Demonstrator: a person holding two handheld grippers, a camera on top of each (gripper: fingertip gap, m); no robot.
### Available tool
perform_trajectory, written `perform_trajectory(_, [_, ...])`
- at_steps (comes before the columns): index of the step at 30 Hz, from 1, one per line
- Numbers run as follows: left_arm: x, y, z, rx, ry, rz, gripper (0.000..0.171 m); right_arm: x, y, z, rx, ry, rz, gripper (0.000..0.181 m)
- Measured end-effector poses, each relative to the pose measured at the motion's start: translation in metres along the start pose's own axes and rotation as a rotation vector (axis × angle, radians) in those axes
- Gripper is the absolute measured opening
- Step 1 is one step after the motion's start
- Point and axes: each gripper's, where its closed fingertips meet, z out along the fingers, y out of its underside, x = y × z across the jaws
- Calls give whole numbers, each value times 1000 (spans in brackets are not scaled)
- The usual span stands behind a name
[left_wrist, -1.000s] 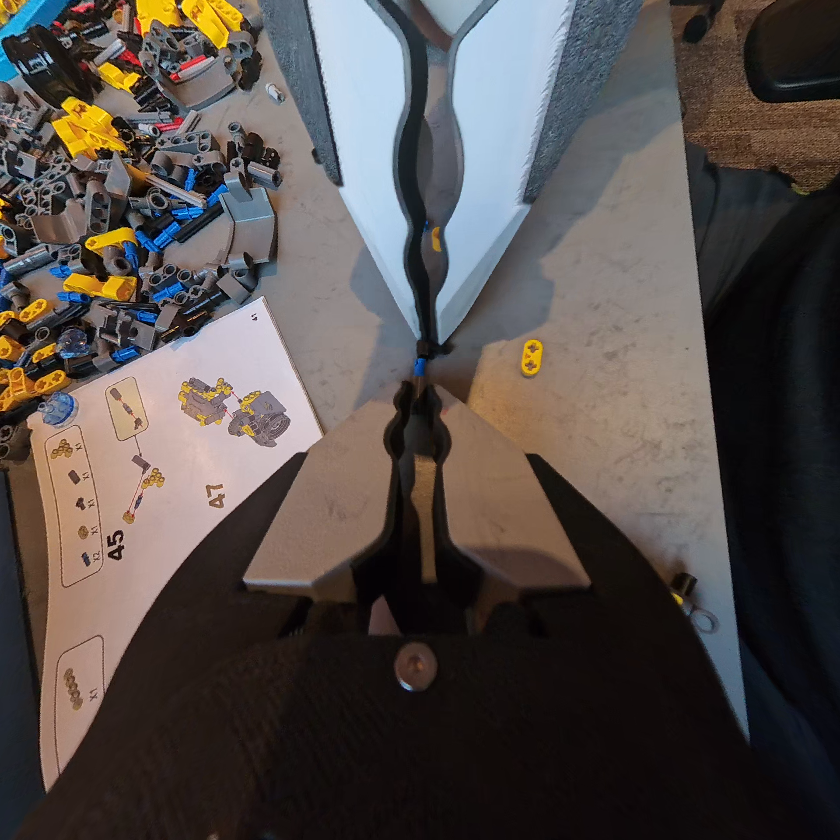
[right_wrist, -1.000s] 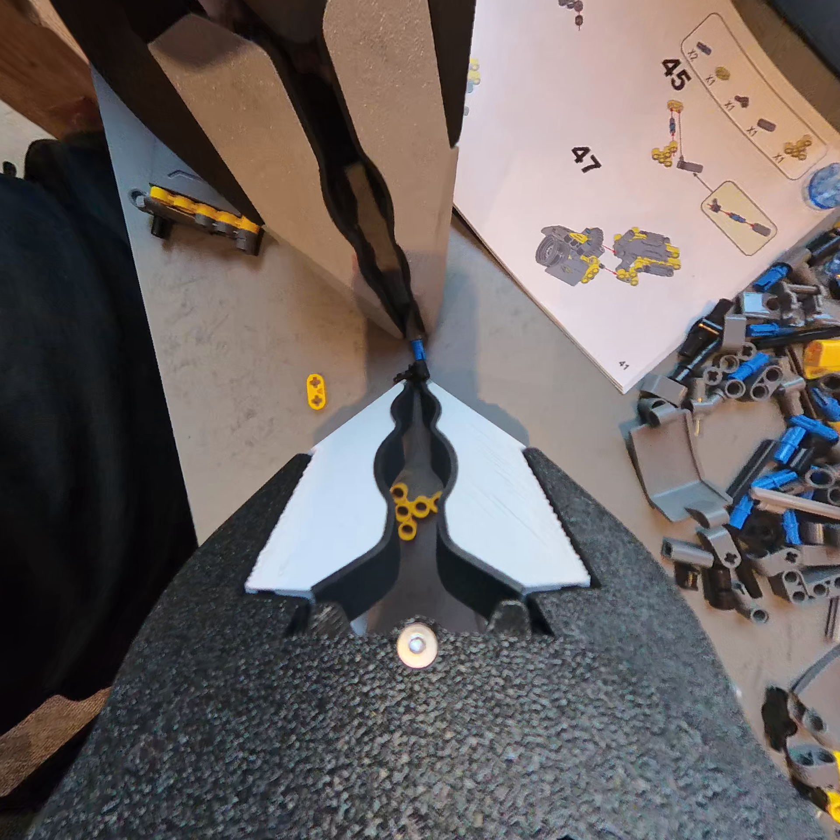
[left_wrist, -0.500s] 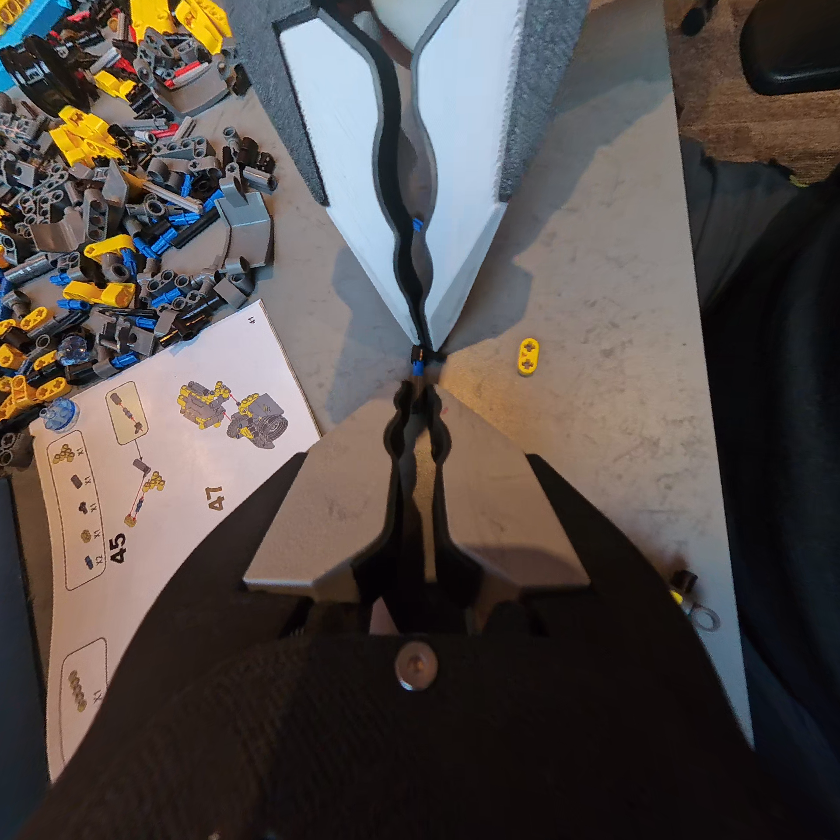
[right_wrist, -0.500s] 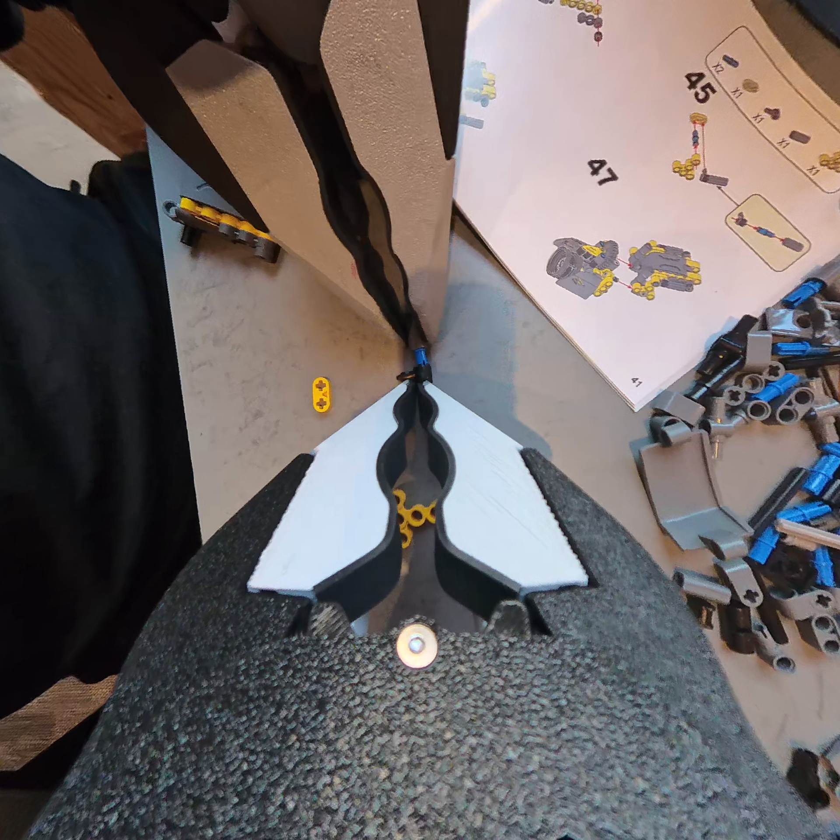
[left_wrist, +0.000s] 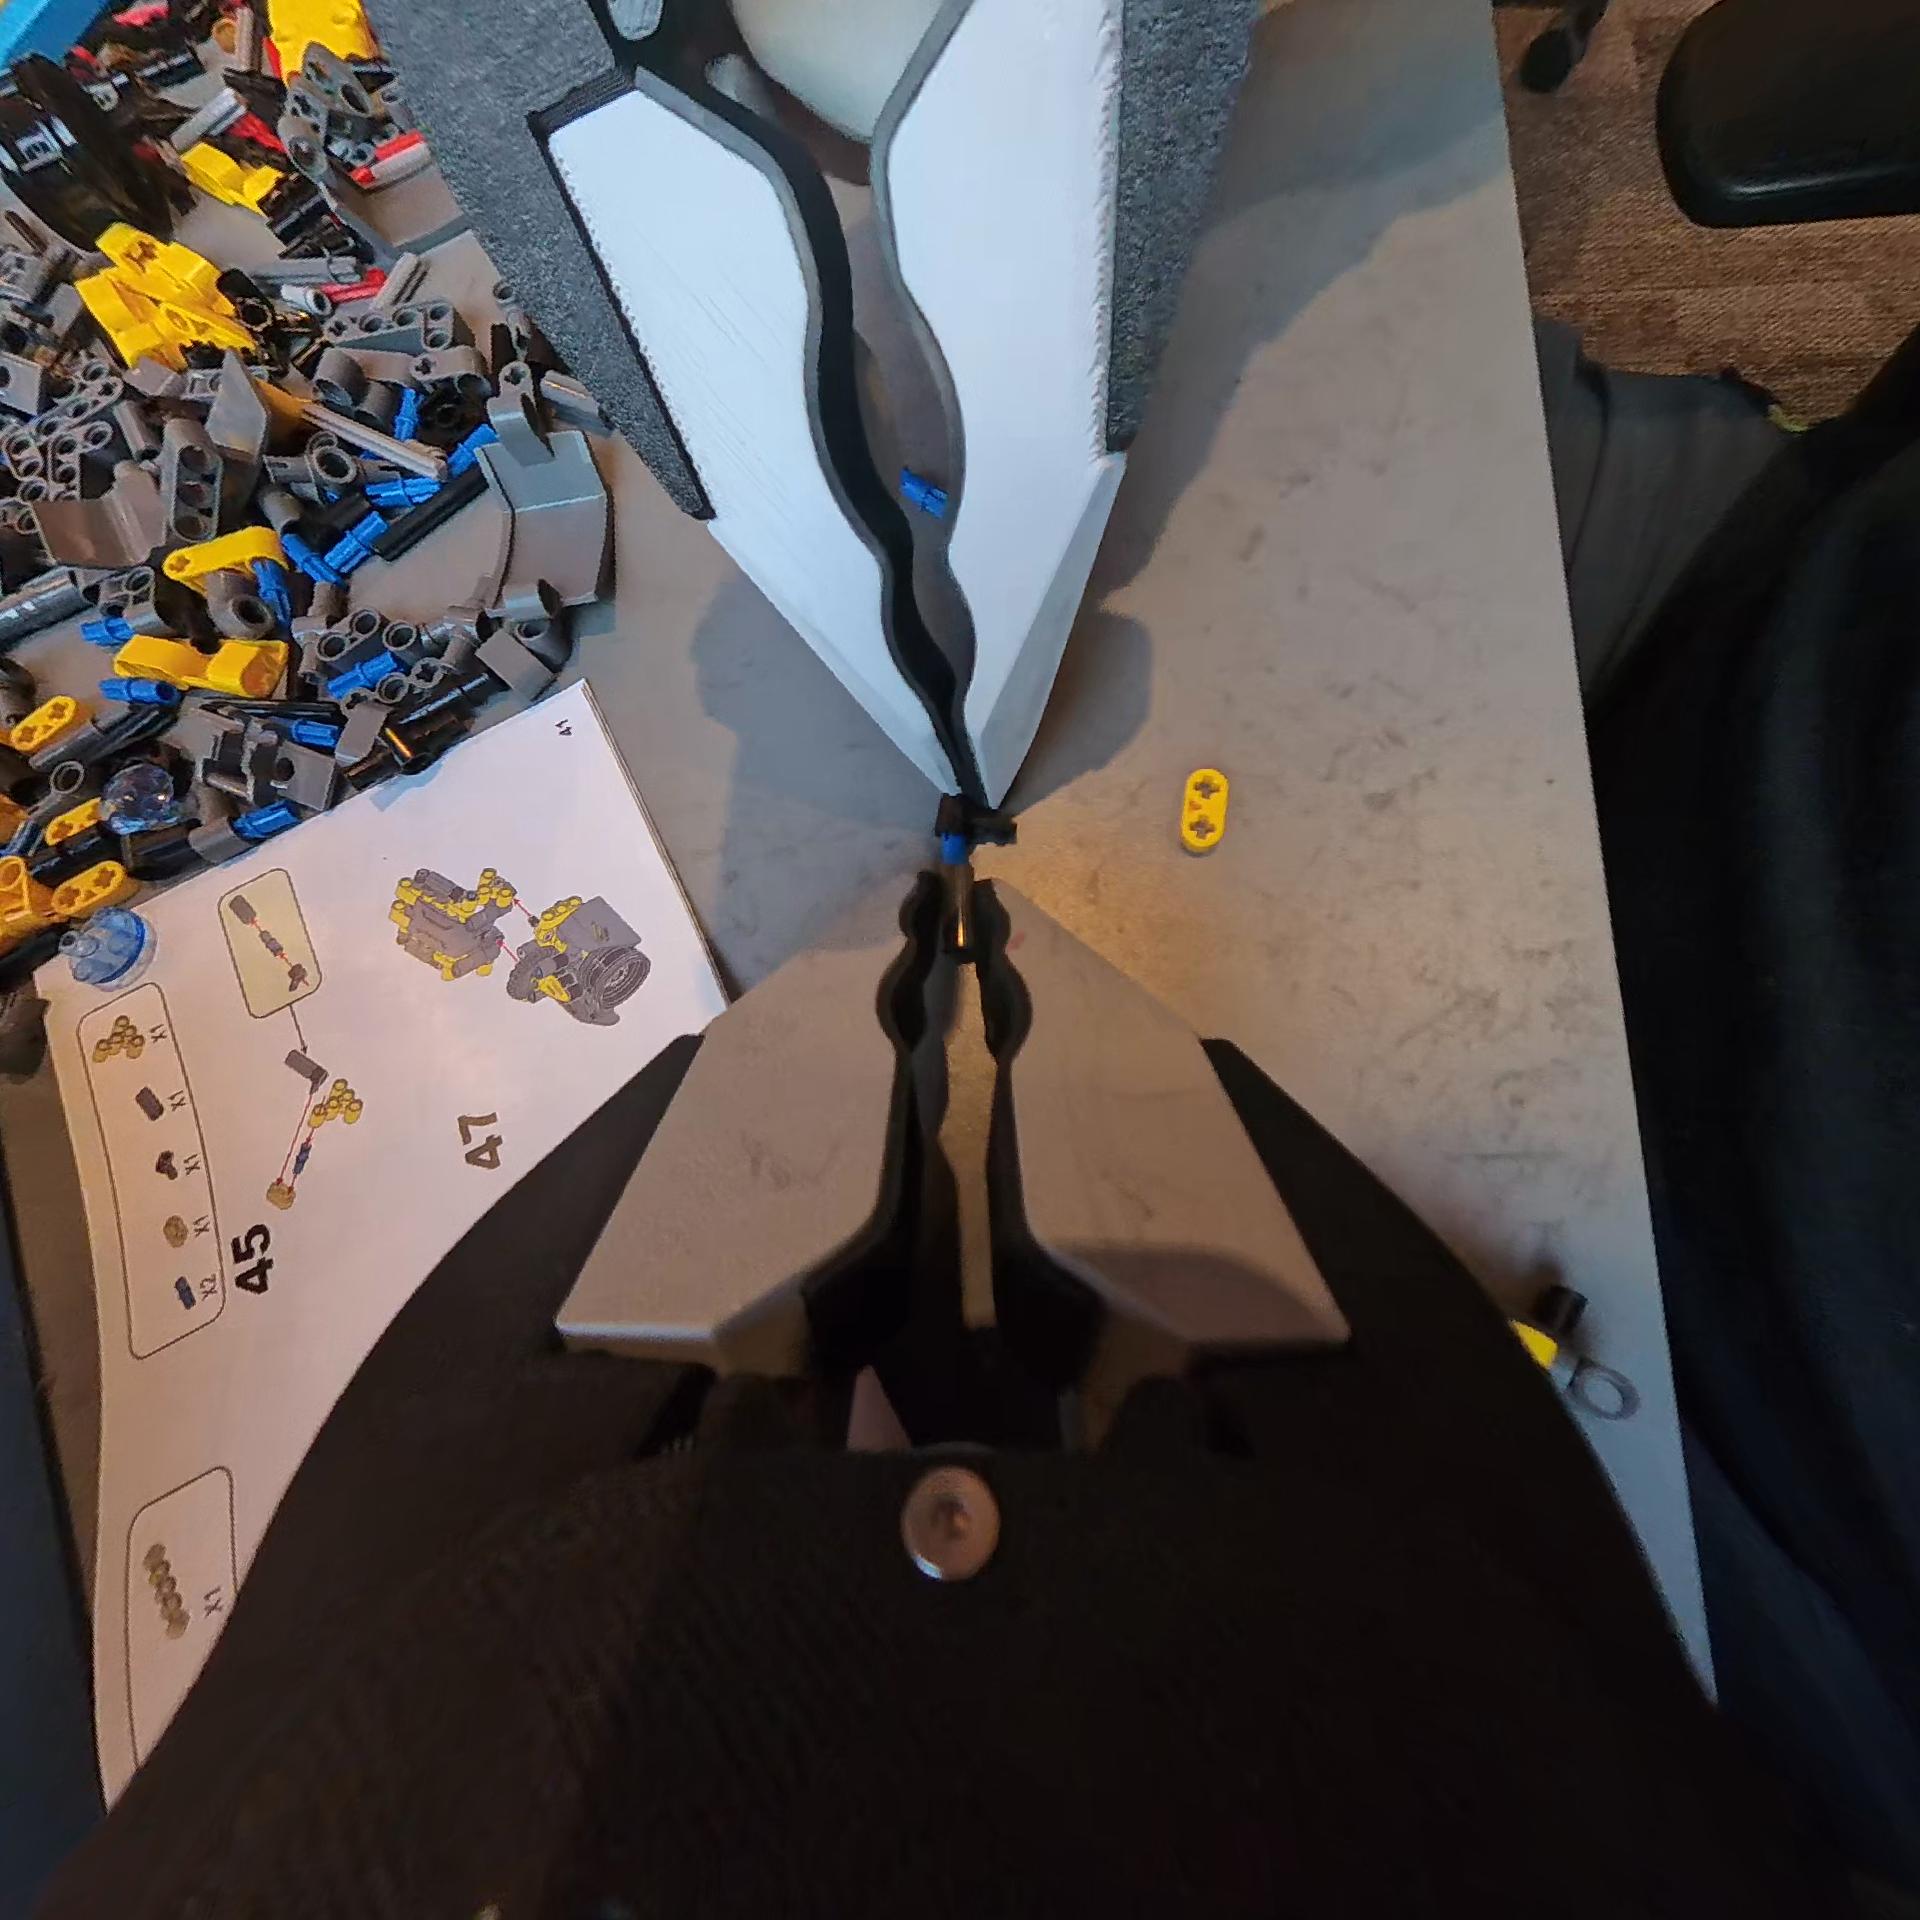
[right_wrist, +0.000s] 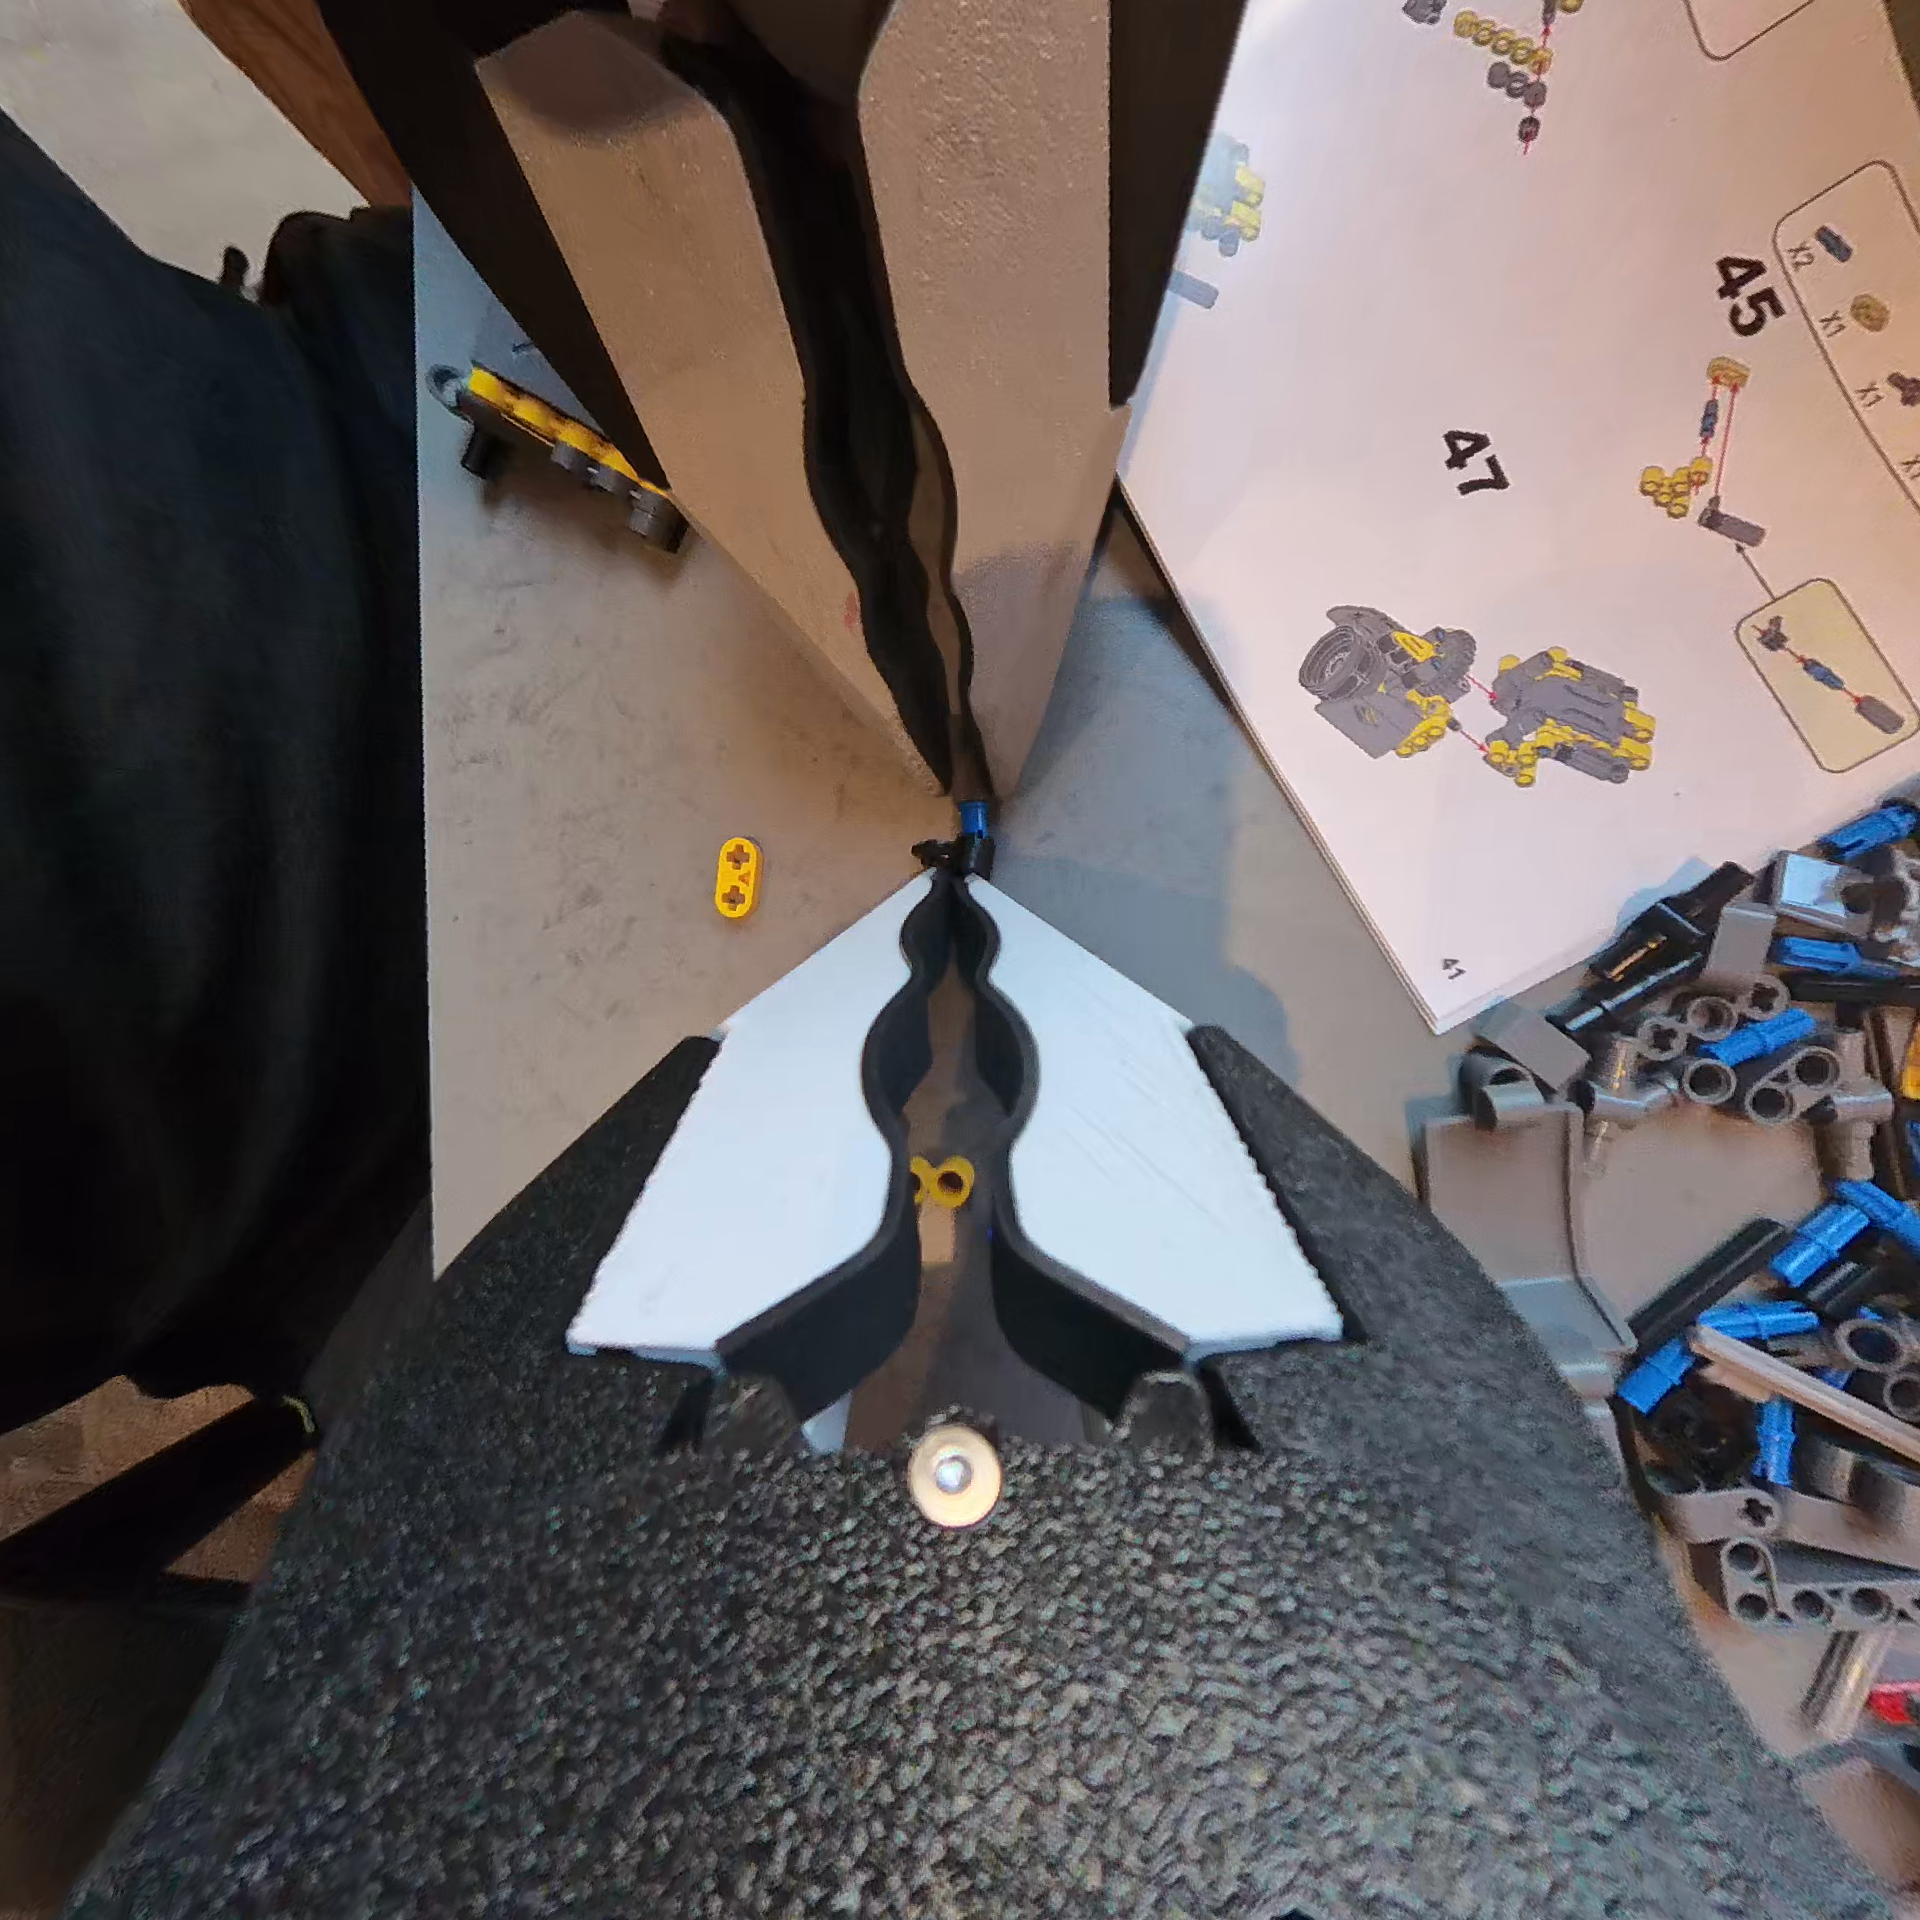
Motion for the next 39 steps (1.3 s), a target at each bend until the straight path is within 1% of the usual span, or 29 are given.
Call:
perform_trajectory(10, [0, -1, 1, 5, -21, 22, 3, 0, 4, -2, -72, 110, -5, 0])
perform_trajectory(12, [-1, -1, 1, 5, -19, 17, 3, -1, 5, -3, -84, 124, -5, 4])
perform_trajectory(17, [-1, -1, 2, 5, -23, 14, 4, -2, 4, -9, -67, 139, 15, 7])
perform_trajectory(21, [-1, -1, 2, 6, -24, 15, 4, 4, 7, -8, -69, 180, 26, 6])
perform_trajectory(26, [-1, -1, 1, 6, -17, 13, 3, 3, 4, -3, -55, 174, 17, 7])
perform_trajectory(39, [0, 0, 0, 4, -11, 14, 3, 2, 0, 0, -23, 84, -33, 3])
